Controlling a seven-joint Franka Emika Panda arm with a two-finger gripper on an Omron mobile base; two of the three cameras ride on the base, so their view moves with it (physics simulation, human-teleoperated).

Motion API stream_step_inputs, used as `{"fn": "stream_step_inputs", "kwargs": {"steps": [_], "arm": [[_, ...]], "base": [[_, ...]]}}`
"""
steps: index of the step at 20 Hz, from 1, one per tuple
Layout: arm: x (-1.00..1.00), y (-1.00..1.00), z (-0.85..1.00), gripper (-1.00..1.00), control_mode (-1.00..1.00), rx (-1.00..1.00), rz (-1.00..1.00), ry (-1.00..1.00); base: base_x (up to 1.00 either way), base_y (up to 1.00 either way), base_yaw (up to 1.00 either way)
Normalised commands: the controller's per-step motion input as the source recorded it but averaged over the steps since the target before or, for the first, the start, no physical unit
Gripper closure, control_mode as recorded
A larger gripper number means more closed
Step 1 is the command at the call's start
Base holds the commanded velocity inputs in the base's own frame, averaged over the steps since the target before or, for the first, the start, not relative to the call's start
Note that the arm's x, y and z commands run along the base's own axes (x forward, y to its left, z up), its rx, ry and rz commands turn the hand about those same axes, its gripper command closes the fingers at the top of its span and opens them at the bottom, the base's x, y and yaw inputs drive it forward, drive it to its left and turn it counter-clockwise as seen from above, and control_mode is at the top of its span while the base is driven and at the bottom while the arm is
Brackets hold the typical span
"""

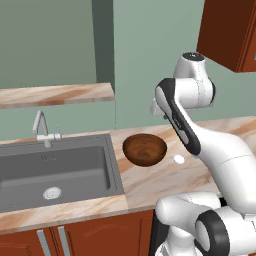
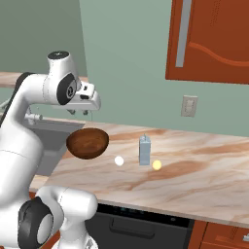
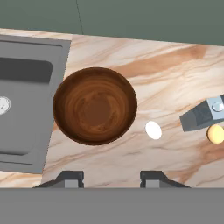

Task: Gather the eggs and milk located in the vicinity of the sink area and place them right next to the bowl.

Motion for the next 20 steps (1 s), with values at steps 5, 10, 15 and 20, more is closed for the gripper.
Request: {"fn": "stream_step_inputs", "kwargs": {"steps": [5, 10, 15, 20], "arm": [[0.09, 0.11, -0.04, -1.00, -1.00, -0.04, -0.02, 0.00], [0.01, -0.24, -0.13, -1.00, -1.00, -0.03, -0.03, 0.03], [0.08, -1.00, -0.25, -1.00, -1.00, 0.00, 0.00, 0.04], [0.19, -1.00, -0.05, -1.00, -1.00, 0.00, 0.06, 0.07]], "base": [[0.00, 0.00, 0.00], [0.00, 0.00, 0.00], [0.00, 0.00, 0.00], [0.00, 0.00, 0.00]]}}
